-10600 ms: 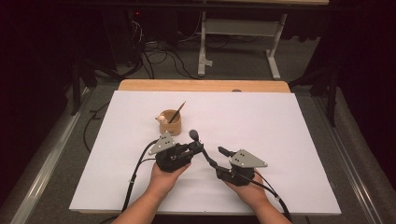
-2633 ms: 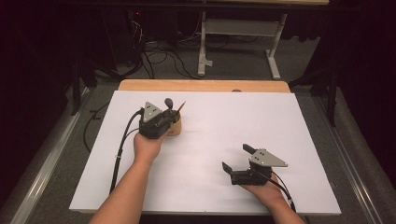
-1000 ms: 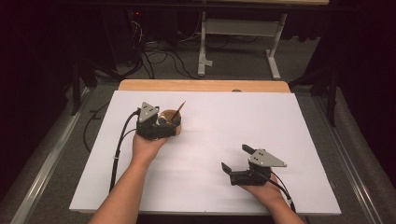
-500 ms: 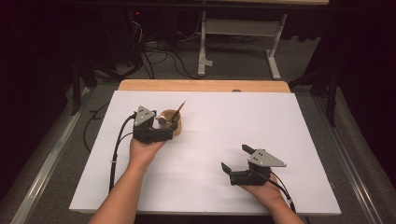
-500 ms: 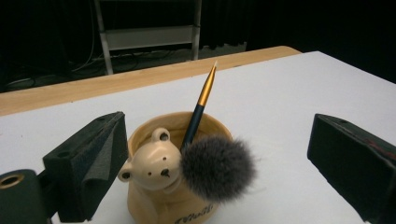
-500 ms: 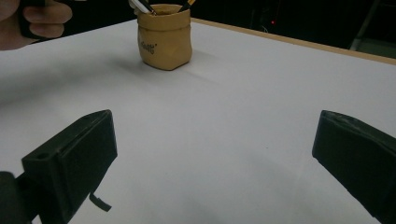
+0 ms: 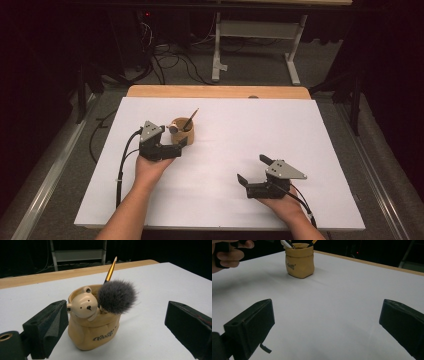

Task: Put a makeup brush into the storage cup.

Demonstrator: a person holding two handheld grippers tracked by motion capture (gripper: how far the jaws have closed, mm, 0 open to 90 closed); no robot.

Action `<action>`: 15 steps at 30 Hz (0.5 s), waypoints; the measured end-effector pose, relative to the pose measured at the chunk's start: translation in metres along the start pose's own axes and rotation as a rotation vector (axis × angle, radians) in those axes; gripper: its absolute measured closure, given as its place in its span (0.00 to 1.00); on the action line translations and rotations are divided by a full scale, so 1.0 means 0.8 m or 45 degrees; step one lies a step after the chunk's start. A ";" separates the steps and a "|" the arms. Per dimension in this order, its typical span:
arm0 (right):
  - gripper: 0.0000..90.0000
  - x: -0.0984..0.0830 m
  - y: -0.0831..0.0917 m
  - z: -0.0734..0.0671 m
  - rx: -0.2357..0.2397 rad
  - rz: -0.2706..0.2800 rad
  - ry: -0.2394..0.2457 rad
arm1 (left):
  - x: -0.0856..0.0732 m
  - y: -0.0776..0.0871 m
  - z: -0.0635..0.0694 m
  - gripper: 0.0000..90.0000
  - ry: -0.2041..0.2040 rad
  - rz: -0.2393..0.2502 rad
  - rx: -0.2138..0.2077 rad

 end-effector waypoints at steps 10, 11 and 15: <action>0.01 0.001 0.001 0.001 -0.009 0.002 0.005 | -0.008 0.010 0.007 0.06 0.012 -0.002 -0.024; 0.01 0.001 0.001 0.001 -0.008 0.007 0.006 | -0.009 0.011 0.008 0.06 0.014 -0.001 -0.028; 0.01 0.001 0.001 0.001 -0.009 0.008 0.014 | -0.013 0.015 0.014 0.06 0.010 -0.003 -0.037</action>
Point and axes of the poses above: each handheld gripper's, and its own axes: y roughly backward along the jaws, x roughly out of its top, z roughly to its right, the point moved 2 cm from there along -y, roughly forward along the jaws, and after that the axes turned 8 degrees about -z, right-handed, at the moved point
